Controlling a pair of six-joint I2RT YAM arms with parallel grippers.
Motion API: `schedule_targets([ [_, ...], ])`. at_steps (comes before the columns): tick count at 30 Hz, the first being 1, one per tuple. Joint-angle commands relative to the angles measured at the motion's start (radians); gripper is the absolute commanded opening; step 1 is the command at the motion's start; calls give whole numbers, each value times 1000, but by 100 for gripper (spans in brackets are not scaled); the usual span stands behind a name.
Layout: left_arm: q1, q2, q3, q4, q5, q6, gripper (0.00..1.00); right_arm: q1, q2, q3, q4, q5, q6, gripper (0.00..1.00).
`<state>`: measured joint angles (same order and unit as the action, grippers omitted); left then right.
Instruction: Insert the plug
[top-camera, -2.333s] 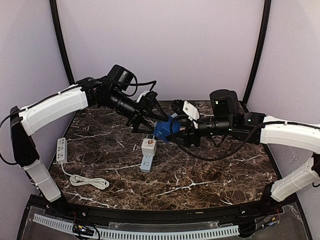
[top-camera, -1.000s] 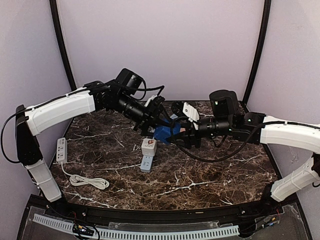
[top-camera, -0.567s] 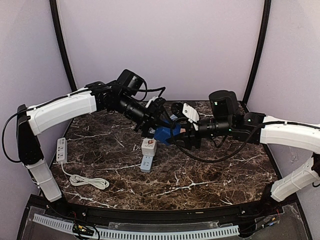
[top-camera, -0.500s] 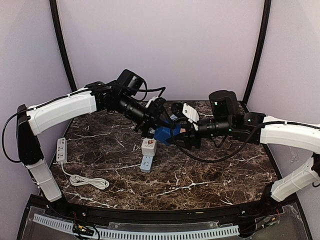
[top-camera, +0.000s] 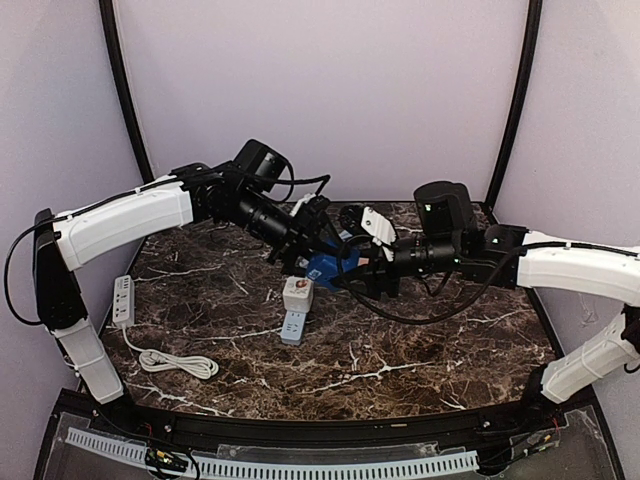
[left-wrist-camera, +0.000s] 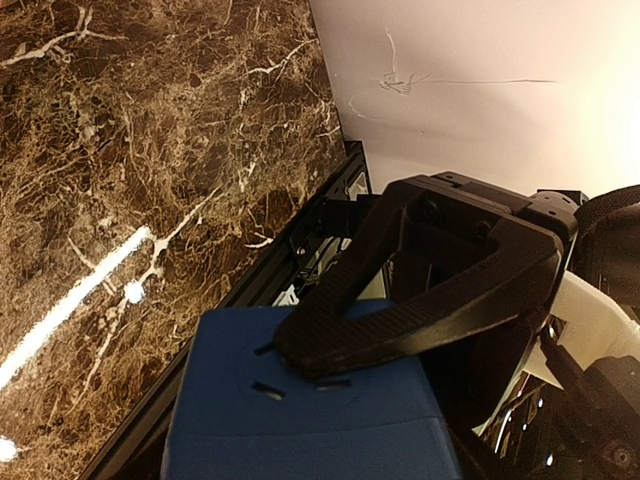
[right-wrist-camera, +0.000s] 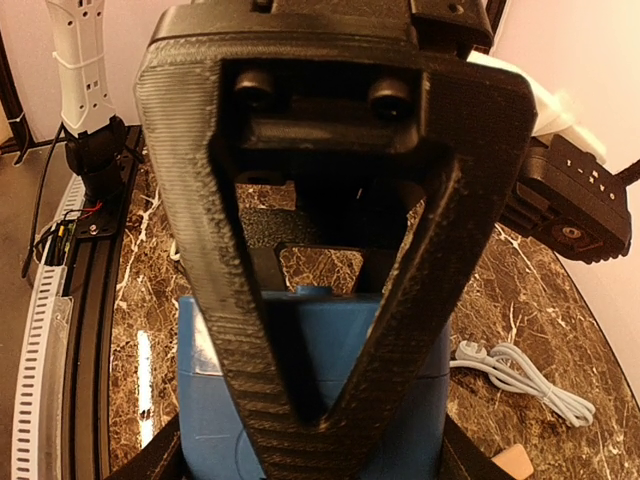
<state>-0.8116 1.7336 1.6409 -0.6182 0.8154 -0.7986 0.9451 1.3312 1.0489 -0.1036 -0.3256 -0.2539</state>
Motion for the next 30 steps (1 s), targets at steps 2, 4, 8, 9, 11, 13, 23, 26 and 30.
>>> schedule_targets([
  [2,-7,-18,-5,13,24,11,69,14,19,26,42,24,14,0],
  [4,-9,-18,-6,15,23,9,68,14,23,28,39,27,14,0],
  [8,-12,-16,-9,18,21,-1,53,16,34,40,26,36,10,0],
  [9,-12,-16,-10,19,21,-3,48,17,36,41,23,38,8,0],
  [11,-12,-16,-16,19,18,-7,31,18,39,45,16,41,5,0],
  [13,-12,-17,-20,17,11,-11,17,18,39,49,7,46,3,0],
  [23,-10,-26,-10,4,-37,-21,1,20,-26,21,-29,66,18,72],
  [26,-6,-35,-9,1,-39,-19,1,20,-78,-23,-36,80,30,87],
  [30,7,-46,-8,-31,-52,-3,1,20,-170,-90,-66,29,51,95],
])
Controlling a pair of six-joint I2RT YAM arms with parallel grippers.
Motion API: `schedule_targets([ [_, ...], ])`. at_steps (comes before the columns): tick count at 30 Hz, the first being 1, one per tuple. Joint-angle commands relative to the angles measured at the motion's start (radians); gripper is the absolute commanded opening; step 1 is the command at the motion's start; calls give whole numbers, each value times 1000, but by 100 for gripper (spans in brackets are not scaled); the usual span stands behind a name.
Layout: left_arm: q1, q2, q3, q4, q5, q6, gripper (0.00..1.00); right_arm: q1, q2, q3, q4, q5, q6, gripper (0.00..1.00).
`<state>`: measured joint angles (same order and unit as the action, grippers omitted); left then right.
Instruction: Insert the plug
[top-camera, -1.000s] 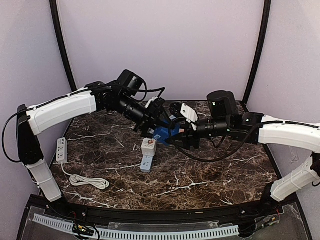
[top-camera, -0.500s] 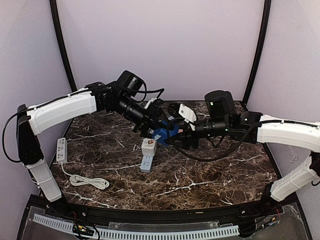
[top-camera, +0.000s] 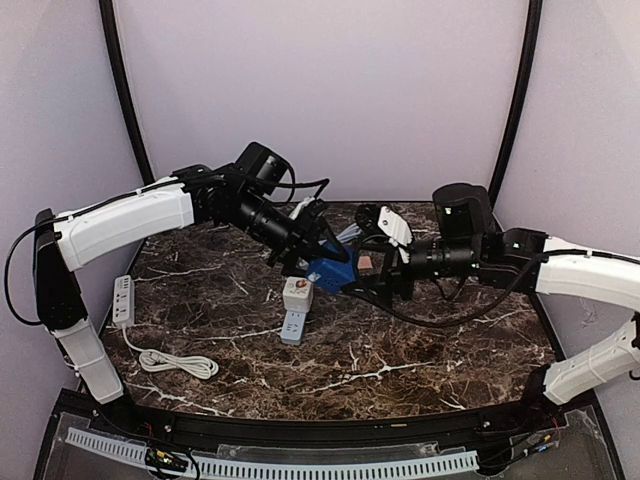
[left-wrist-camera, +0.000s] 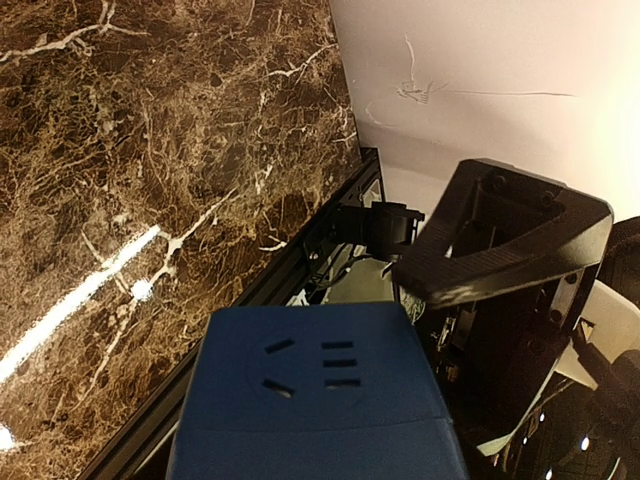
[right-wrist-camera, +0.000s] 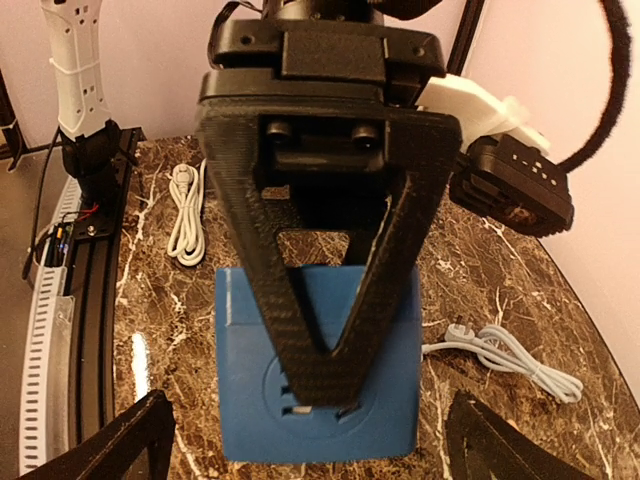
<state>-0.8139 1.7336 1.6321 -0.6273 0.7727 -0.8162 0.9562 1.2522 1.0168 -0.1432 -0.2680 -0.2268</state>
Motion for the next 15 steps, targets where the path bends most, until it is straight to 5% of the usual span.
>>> schedule_targets([
  [1,12,-48,-2,-31,-13,18,1,8,-118,-76,-32,-39,28,96],
  [15,30,-106,-33,-92,-62,40,1,7,-226,-154,-168,95,189,99],
])
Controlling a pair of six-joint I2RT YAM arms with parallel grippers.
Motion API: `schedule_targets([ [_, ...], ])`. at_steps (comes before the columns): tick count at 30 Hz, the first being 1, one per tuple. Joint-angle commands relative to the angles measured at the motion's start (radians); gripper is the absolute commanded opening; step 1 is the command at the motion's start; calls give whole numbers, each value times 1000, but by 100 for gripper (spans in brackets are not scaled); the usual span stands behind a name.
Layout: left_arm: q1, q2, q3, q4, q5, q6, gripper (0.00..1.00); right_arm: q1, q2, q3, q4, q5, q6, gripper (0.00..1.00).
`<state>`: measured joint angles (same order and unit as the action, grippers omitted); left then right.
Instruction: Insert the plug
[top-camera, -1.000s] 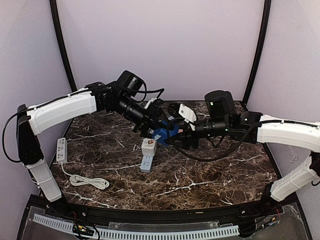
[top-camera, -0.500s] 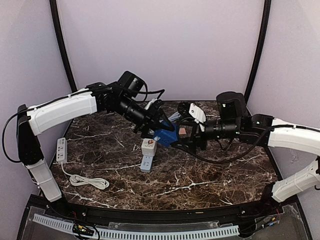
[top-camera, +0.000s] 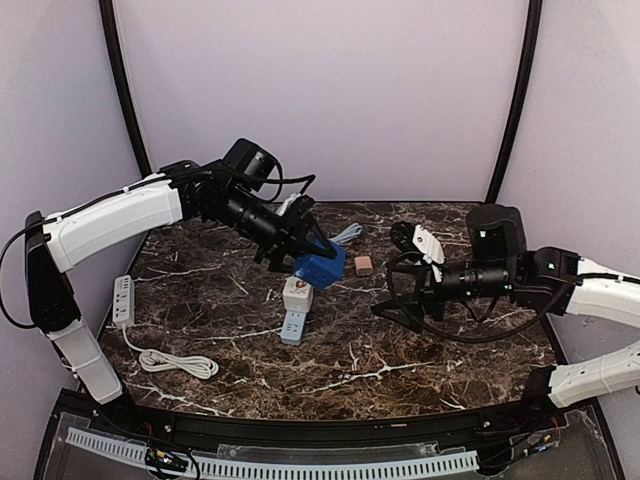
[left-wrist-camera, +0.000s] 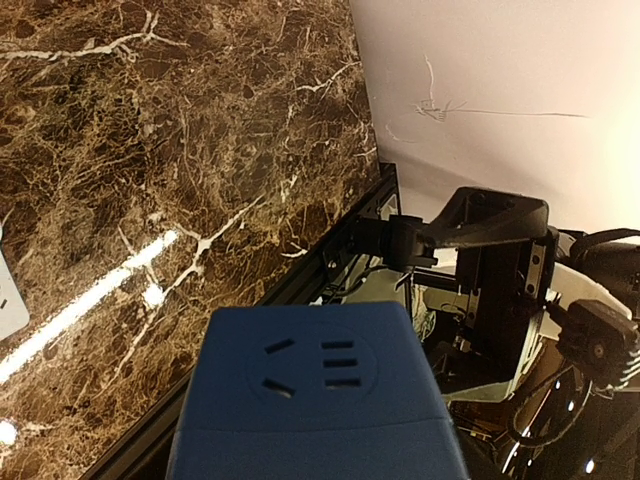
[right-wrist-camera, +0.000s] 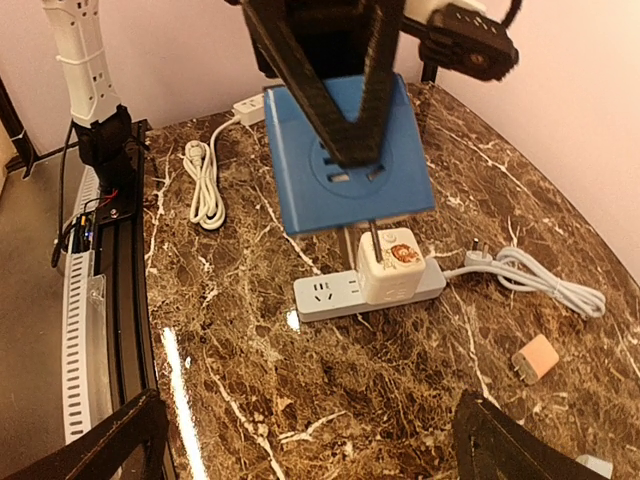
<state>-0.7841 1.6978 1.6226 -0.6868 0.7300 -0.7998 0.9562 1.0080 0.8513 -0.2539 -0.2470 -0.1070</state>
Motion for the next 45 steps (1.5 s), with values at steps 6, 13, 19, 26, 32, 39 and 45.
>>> schedule_targets([
  [6,0,-69,-19,-130,-88,51,1,6,62,48,-81,137,106,98],
  [13,0,-62,-41,-274,-227,104,1,7,75,51,-78,214,200,99],
  [19,-1,-53,-45,-343,-322,156,1,7,88,67,-88,230,260,99],
  [26,-1,-19,-57,-364,-360,203,1,7,106,83,-87,241,277,99],
  [32,-1,4,-64,-345,-376,229,1,7,145,119,-95,244,285,98],
  [39,-1,33,-84,-332,-408,242,1,7,186,178,-112,208,313,99],
  [45,-1,50,-109,-318,-439,244,1,7,205,209,-91,222,375,99],
])
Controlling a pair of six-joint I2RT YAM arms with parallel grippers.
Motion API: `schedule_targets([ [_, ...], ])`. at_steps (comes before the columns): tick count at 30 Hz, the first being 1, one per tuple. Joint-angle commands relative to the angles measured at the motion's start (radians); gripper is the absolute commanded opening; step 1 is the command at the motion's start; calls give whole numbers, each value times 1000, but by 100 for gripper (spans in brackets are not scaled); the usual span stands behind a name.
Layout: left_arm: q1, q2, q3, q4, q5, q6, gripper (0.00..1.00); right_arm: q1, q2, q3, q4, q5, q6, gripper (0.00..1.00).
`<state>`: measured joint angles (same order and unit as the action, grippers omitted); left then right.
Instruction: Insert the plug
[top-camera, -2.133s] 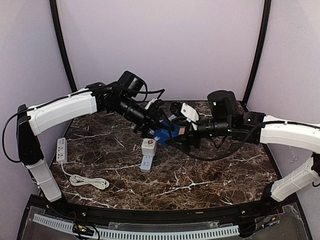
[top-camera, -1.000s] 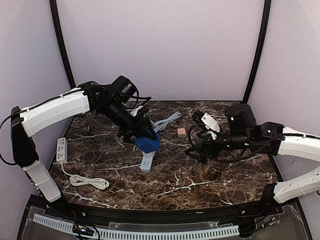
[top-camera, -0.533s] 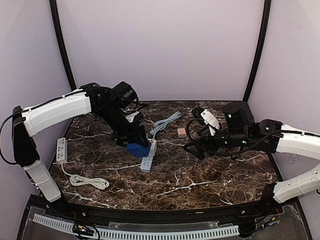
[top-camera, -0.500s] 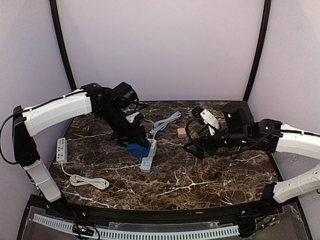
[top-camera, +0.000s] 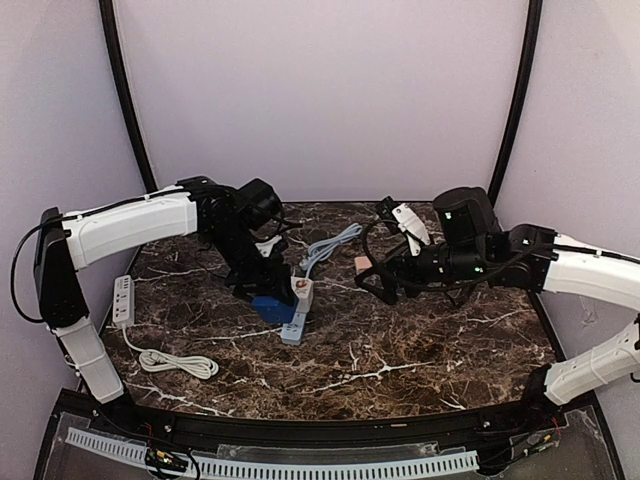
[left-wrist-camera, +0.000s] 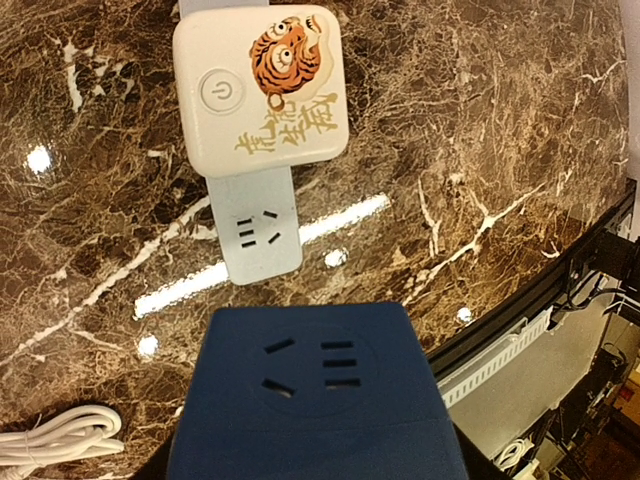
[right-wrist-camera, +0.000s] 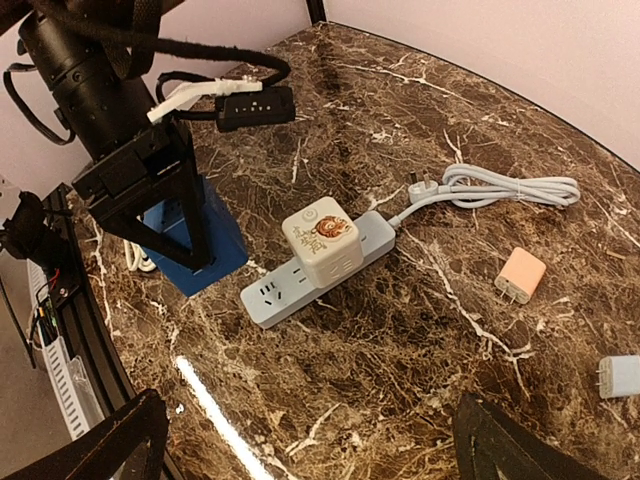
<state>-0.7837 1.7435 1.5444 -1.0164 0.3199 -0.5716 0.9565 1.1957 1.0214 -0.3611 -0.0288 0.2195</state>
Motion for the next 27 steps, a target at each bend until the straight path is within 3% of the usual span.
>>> schedule_targets([
  [1,-2,9,-34,18,-27,15,1,7,22,46,9,7,52,99],
  [27,-2,213,92,-4,-15,113,1,-52,95,71,-77,-32,131,99],
])
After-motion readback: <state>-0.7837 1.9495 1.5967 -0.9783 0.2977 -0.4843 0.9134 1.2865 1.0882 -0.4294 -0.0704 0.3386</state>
